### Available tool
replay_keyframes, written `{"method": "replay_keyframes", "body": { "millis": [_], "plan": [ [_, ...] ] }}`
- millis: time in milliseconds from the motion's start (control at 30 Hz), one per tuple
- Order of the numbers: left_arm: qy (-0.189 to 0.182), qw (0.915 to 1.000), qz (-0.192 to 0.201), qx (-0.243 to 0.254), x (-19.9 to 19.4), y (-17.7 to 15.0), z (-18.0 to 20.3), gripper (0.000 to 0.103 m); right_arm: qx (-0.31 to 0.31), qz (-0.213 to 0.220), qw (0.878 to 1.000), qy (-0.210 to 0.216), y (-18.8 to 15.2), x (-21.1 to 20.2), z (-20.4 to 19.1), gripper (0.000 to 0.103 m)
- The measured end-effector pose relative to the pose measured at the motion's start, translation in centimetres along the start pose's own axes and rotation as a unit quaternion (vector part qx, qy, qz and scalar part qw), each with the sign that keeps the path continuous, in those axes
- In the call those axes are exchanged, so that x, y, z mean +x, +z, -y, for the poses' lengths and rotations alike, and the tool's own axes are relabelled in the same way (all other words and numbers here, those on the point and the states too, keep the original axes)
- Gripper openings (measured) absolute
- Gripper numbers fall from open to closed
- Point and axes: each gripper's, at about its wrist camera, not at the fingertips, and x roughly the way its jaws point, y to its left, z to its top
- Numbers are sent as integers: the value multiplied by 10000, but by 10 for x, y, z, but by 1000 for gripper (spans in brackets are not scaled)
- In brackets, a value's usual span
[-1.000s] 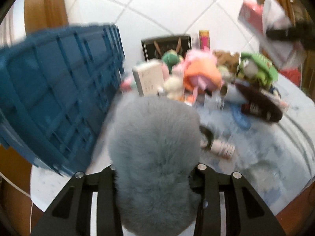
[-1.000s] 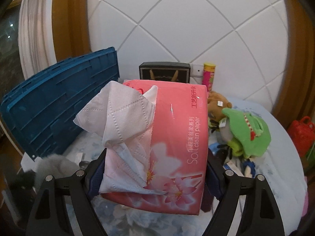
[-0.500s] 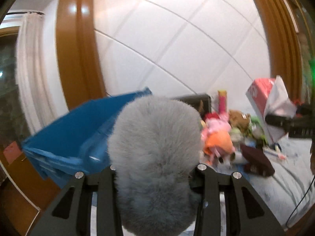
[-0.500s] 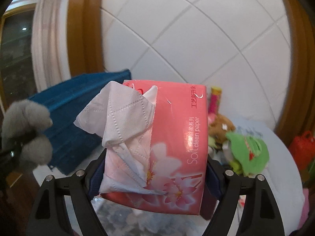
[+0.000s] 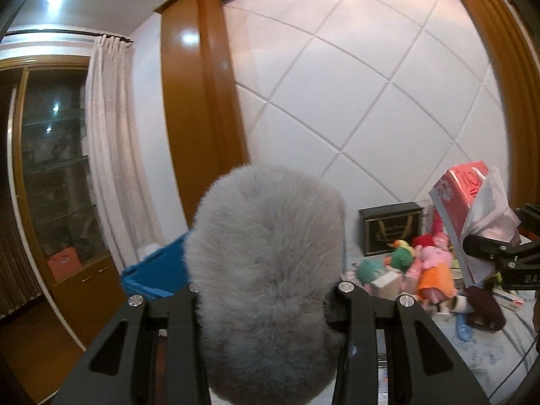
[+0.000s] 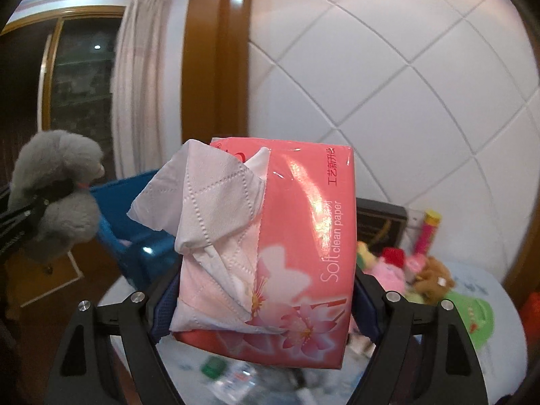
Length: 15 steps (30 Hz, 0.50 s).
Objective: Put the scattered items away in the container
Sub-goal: 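Carry grey plush with left gripper while right gripper carries tissue pack over crate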
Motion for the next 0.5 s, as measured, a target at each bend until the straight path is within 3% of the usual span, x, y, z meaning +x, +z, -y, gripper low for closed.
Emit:
{"method": "replay_keyframes", "body": {
  "millis": [167, 500],
  "plan": [
    [126, 9999, 50, -105, 12, 3, -45, 37, -111, 102, 9997, 175, 20, 14, -51, 84],
    [5, 9999, 102, -58, 71, 11, -113, 37, -135, 273, 9991, 300, 65, 52, -135, 84]
  ]
}}
